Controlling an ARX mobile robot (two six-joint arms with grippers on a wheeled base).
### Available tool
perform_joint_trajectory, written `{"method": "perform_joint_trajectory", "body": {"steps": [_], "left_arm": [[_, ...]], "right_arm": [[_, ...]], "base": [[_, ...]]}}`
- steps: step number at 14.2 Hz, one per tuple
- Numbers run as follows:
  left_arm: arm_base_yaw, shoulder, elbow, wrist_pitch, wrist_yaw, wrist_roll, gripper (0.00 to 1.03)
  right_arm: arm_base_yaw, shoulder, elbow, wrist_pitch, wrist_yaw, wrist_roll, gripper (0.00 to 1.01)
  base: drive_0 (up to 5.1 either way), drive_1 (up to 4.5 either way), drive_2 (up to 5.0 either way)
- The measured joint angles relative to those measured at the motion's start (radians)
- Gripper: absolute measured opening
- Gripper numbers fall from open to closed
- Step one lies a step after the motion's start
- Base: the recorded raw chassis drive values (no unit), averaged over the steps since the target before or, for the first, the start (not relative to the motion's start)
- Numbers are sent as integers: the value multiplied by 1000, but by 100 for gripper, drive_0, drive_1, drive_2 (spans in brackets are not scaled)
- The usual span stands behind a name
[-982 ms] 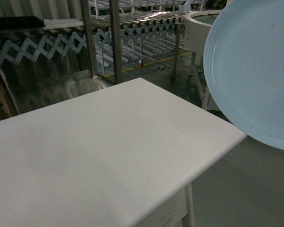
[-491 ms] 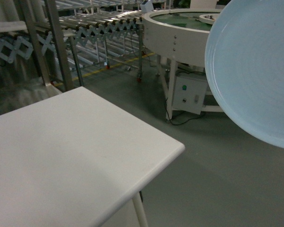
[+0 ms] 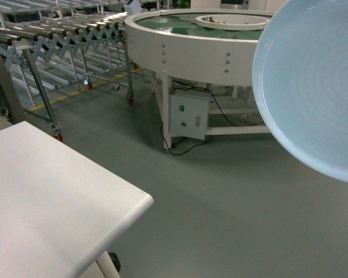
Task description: Place blue tray on left shelf second layer neatly
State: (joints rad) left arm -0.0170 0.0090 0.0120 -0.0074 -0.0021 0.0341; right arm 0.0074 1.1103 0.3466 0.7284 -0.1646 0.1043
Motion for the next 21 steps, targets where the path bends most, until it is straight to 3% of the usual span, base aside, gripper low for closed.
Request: {"method": "perform_joint_trajectory", "body": {"steps": [21], "left_arm": [[0, 0, 0, 0, -1, 0, 98]], "right_arm": [[5, -1, 0, 5, 0, 0, 2]], "base": [[246, -181, -492]]}}
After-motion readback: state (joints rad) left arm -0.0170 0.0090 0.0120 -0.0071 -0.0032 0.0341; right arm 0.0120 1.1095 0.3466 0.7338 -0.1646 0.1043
